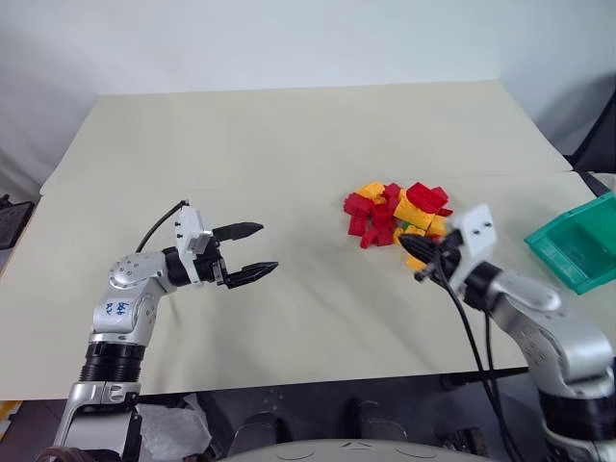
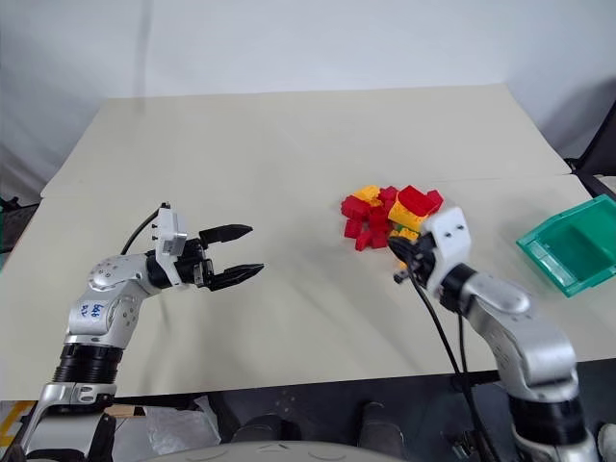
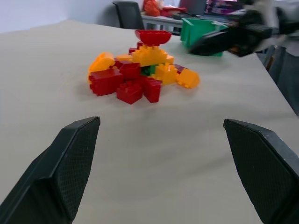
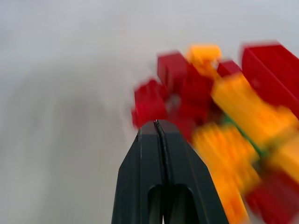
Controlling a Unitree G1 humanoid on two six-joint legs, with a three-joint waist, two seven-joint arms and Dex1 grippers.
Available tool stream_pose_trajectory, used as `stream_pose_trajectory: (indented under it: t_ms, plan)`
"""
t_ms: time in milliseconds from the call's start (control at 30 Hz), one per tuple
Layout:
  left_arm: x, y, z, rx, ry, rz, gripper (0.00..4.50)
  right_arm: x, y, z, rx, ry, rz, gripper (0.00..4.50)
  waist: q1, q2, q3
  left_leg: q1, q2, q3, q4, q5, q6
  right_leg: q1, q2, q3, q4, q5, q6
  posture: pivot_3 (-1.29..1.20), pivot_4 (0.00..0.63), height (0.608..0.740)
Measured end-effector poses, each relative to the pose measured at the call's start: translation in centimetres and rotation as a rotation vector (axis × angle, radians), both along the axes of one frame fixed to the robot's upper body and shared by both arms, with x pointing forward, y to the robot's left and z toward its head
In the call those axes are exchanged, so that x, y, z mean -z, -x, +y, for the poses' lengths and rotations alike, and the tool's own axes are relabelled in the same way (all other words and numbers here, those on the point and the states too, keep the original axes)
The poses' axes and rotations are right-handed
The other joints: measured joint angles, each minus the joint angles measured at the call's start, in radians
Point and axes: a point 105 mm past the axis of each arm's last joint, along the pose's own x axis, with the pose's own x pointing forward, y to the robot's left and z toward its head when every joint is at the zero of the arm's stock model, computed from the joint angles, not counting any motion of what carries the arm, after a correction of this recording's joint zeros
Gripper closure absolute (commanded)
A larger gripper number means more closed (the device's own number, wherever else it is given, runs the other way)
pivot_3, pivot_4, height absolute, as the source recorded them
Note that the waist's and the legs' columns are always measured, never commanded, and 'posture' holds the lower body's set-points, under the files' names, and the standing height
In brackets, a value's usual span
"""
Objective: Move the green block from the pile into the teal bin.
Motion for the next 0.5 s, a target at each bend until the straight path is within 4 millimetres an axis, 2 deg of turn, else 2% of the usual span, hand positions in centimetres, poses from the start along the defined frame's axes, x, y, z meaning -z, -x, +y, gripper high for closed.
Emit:
stream_pose_trajectory:
  t_ms: [167, 233, 333, 500]
  plan:
    - [-0.9, 0.4, -1.6, 0.144, -0.025, -0.043, 0.0, 1.2, -4.4, 0.6, 0.027, 0.028, 0.024, 4.47, -0.008, -0.001, 0.0, -0.002, -0.002, 0.004, 0.0, 0.0, 0.0, 0.0, 0.0, -0.002, -0.001, 0.0, 0.0, 0.0, 0.15, 0.74]
    - [-1.2, 0.4, -2.0, 0.174, -0.029, -0.069, 0.0, 1.9, -5.5, 0.5, 0.04, 0.045, 0.03, 4.47, -0.008, -0.001, 0.0, -0.004, -0.001, 0.006, 0.0, 0.0, -0.001, -0.001, 0.001, -0.004, -0.001, 0.0, 0.0, 0.0, 0.15, 0.74]
    - [-1.3, 0.0, -2.0, 0.171, -0.027, -0.078, 0.0, 2.3, -7.2, -0.6, 0.094, 0.049, 0.034, 4.47, -0.009, -0.001, 0.0, -0.011, -0.001, 0.006, 0.0, 0.001, -0.001, -0.007, 0.001, -0.005, 0.0, 0.0, 0.0, 0.0, 0.15, 0.74]
    - [-1.4, 0.0, -2.3, 0.182, -0.024, -0.092, 0.0, 0.7, -8.9, -3.2, 0.211, 0.026, -0.033, 4.47, -0.013, -0.001, 0.0, -0.011, -0.001, 0.006, -0.001, 0.001, -0.002, -0.008, 0.001, -0.006, 0.0, 0.0, 0.0, 0.0, 0.15, 0.74]
